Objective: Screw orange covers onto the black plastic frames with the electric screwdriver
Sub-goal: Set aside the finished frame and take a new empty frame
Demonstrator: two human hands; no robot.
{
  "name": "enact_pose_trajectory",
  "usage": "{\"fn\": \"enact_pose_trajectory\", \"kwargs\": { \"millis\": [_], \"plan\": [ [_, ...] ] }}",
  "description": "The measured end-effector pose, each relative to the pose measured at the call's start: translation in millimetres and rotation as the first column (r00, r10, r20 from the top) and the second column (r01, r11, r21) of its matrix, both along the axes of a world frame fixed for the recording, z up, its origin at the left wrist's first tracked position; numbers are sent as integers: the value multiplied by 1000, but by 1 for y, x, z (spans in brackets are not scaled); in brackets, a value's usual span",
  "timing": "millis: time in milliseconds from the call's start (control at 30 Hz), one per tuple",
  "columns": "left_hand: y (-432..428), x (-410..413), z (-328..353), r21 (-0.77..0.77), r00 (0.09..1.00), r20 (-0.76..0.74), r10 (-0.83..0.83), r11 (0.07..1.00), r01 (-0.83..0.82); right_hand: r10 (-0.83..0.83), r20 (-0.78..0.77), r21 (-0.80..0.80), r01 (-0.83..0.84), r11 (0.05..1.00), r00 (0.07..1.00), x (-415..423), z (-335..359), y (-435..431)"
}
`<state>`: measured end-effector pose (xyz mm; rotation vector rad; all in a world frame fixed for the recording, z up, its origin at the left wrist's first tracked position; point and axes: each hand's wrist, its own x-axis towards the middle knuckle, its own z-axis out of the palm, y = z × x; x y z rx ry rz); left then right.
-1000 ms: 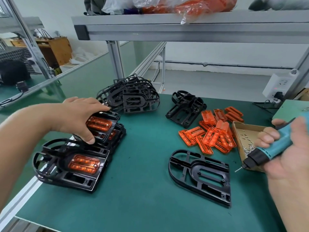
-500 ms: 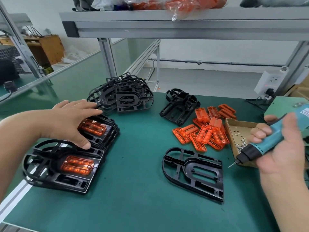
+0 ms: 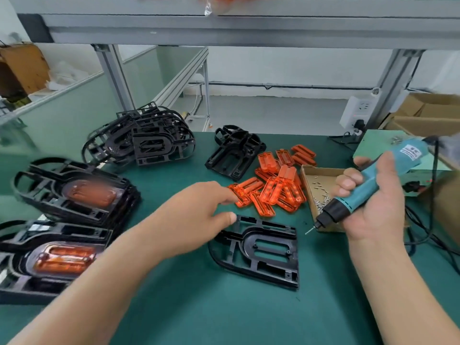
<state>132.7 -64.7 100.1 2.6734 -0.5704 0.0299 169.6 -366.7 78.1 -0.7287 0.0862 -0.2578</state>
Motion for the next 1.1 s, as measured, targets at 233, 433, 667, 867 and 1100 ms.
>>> {"fn": "enact_pose_trajectory", "kwargs": {
  "millis": [233, 433, 667, 867, 1100],
  "plan": [
    [-42, 0, -34, 59, 986, -145, -82, 994, 91, -9, 13, 28, 9, 1000, 1000, 2, -1, -4],
    [-44, 1, -27, 77, 977, -197, -79, 992, 95, -6, 14, 69, 5, 998, 1000, 3, -2, -7],
    [-94, 66, -26, 120, 979, 72, 192, 972, -200, 3, 37, 66, -5, 998, 999, 2, -2, -9],
    [-106, 86, -37, 75, 981, 18, 192, 978, -193, 12, 45, 66, -15, 998, 999, 3, -2, -9],
    [-92, 72, -30, -331, 982, -111, 155, 926, -184, 10, 45, 52, -12, 999, 999, 2, -1, -7]
  ]
}}
